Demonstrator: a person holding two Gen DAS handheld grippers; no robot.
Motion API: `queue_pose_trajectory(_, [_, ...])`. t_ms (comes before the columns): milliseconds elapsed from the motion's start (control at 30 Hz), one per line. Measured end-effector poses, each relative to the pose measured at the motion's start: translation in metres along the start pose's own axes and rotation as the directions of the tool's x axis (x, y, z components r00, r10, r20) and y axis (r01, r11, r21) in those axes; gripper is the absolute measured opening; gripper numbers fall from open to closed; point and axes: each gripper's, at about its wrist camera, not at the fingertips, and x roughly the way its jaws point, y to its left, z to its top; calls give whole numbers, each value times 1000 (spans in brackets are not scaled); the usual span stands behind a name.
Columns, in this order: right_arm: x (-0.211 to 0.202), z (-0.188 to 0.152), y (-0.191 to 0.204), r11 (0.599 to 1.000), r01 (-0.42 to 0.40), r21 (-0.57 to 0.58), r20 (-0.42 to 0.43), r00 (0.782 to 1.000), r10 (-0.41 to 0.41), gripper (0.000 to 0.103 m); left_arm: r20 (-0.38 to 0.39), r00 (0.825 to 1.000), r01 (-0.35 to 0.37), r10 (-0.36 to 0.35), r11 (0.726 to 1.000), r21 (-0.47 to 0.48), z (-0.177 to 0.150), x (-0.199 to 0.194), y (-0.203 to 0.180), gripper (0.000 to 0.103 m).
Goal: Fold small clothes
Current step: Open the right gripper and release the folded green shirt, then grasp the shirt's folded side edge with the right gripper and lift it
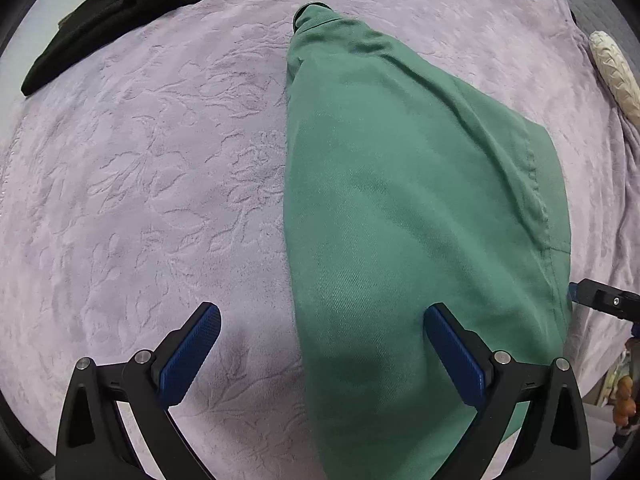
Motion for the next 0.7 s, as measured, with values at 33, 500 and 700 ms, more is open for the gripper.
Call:
queue_pose_trajectory(33, [1, 2, -1, 1000, -12, 0, -4, 1000, 12, 81, -2, 999, 36, -36, 999, -18, 2, 0, 5, 102])
queue_pose_trajectory(500, [60, 35, -13, 983, -181, 32, -111, 977, 184, 85, -134, 947, 285, -292, 956, -70, 10, 57, 0, 102])
queue_pose_trajectory(700, [59, 30, -8, 970, -226, 85, -82, 969, 233, 37, -141, 957, 252, -255, 967, -34, 6, 60, -18, 101])
